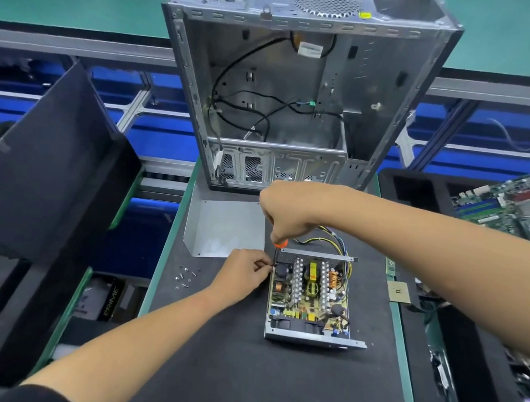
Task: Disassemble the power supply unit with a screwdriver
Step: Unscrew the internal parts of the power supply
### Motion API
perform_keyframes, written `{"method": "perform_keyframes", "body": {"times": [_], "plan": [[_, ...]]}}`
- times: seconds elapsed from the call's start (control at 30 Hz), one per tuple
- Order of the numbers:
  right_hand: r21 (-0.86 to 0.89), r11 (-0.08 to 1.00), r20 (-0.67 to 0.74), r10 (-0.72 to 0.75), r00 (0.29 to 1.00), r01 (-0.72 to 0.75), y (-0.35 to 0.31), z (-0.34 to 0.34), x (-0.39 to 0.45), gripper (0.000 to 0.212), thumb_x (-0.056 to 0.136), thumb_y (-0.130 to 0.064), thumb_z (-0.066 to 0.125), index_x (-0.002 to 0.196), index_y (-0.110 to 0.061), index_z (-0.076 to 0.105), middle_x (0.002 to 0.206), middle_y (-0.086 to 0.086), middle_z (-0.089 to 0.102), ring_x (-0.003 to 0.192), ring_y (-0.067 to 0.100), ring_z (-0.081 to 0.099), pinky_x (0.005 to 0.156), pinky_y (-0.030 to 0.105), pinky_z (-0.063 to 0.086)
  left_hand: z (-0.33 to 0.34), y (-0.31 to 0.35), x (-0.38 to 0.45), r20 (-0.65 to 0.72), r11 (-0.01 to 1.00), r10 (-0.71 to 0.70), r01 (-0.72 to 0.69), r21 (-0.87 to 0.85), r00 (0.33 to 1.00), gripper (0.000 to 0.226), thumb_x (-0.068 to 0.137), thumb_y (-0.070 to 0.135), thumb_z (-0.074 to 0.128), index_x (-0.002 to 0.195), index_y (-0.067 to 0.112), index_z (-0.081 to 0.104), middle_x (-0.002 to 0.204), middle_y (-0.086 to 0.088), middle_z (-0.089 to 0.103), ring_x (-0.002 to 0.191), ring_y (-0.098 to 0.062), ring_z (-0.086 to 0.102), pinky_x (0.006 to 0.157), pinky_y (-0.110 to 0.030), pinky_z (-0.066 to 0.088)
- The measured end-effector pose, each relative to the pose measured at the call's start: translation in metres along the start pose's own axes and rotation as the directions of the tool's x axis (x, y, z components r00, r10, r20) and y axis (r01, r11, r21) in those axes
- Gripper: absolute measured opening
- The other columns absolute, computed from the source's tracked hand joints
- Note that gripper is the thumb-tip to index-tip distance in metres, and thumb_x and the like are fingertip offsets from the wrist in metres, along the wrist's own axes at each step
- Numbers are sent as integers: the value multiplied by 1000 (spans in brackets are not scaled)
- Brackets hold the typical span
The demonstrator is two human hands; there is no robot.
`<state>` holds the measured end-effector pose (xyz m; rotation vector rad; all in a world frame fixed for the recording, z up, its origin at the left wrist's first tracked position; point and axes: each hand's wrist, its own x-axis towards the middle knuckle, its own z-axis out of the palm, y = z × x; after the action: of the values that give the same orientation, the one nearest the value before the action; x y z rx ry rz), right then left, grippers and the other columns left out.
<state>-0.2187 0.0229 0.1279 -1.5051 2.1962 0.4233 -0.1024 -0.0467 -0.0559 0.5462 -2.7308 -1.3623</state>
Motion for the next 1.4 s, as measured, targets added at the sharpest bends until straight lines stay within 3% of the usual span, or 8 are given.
{"method": "perform_keyframes", "body": {"times": [0.27,0.37,0.5,0.8,1.0,1.17,1.3,1.4], "plan": [[-5,1000,1,-17,1000,17,4,-1,2,18,77,-25,68,76,-7,71,74,9,73,69,21,66,54,26,50,6,-6,3,-25,996,-51,49,-74,998,8,84,12,68,86,11,76,76,12,67,65,8,58,65,-4,42],[-21,999,-33,-38,999,37,5,0,1,25,75,-22,69,56,-10,59,61,9,67,54,22,53,45,22,38,8,-6,4,-31,996,-40,38,-85,999,9,85,12,67,86,10,76,80,8,70,66,9,57,66,-3,41],[-12,998,-76,-68,995,67,4,3,0,39,77,-21,70,49,-12,44,45,3,46,45,18,41,44,23,32,10,-7,3,-52,996,-13,8,-88,999,9,85,12,67,85,10,76,83,4,72,66,12,56,65,-2,38],[-4,997,-112,-81,990,81,6,6,0,42,76,-19,71,49,-12,40,44,3,39,44,19,36,44,24,30,13,-8,4,-63,994,-24,17,-110,998,9,84,11,67,86,10,76,80,8,71,66,10,59,64,-2,40],[-166,957,-94,-254,963,237,-1,3,-6,44,79,-18,69,55,-13,32,56,3,31,48,16,33,45,26,29,12,-9,3,-42,982,-86,78,-172,995,9,83,11,68,88,12,76,69,12,66,59,8,57,61,-3,40],[-142,969,-96,-218,971,204,5,4,-3,44,76,-24,71,48,-10,40,46,3,37,47,24,38,43,24,28,10,-12,4,3,962,-131,128,-240,991,9,83,12,69,85,17,75,58,9,61,53,1,49,59,-10,40],[-109,975,-112,-208,972,196,8,7,-2,46,76,-24,70,47,-11,36,45,4,32,45,23,30,43,23,22,6,-10,8,76,930,-181,196,-311,981,12,83,10,67,78,20,72,58,-1,62,57,-10,54,61,-20,45],[-98,978,-101,-197,975,187,8,4,-1,46,75,-23,71,46,-11,38,42,2,33,43,21,32,44,23,25,3,-10,9,100,911,-207,229,-344,973,10,83,11,68,77,18,71,56,2,62,54,-7,56,59,-16,47]]}}
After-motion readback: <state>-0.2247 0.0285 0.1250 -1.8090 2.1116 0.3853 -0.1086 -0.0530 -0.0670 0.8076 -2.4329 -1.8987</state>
